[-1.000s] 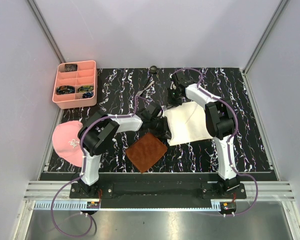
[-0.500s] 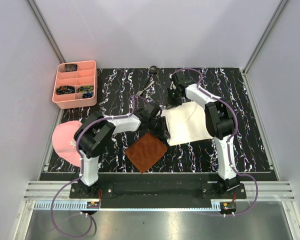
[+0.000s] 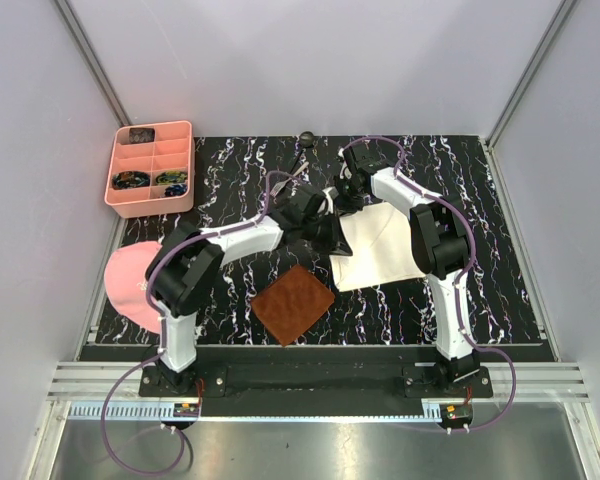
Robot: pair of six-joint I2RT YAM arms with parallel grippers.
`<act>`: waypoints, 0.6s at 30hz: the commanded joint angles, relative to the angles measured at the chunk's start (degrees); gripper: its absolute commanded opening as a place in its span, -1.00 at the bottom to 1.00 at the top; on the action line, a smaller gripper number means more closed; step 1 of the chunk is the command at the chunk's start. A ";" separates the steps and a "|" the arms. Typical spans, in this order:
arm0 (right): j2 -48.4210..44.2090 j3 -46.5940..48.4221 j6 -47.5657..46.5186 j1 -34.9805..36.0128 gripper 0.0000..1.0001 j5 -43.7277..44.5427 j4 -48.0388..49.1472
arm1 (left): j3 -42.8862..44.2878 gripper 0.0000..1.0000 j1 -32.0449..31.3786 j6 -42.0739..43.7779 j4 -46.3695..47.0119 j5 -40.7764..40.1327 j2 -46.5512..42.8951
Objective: Fold the napkin into a case and place the utensils inside
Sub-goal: Fold the top corner of the square-folded napkin at the center of the board.
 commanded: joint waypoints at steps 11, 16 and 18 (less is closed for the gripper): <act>-5.13 -0.78 2.87 -2.48 -0.50 -4.09 0.07 | -2.25 -0.77 -0.41 2.25 1.84 1.51 4.09; -10.59 -5.35 3.67 -7.48 -0.27 -7.16 0.24 | -4.89 -0.78 0.12 3.30 1.66 0.89 3.21; -12.96 -7.81 3.23 -10.46 -0.19 -9.09 0.42 | -5.33 -0.78 0.21 3.30 1.57 0.98 3.12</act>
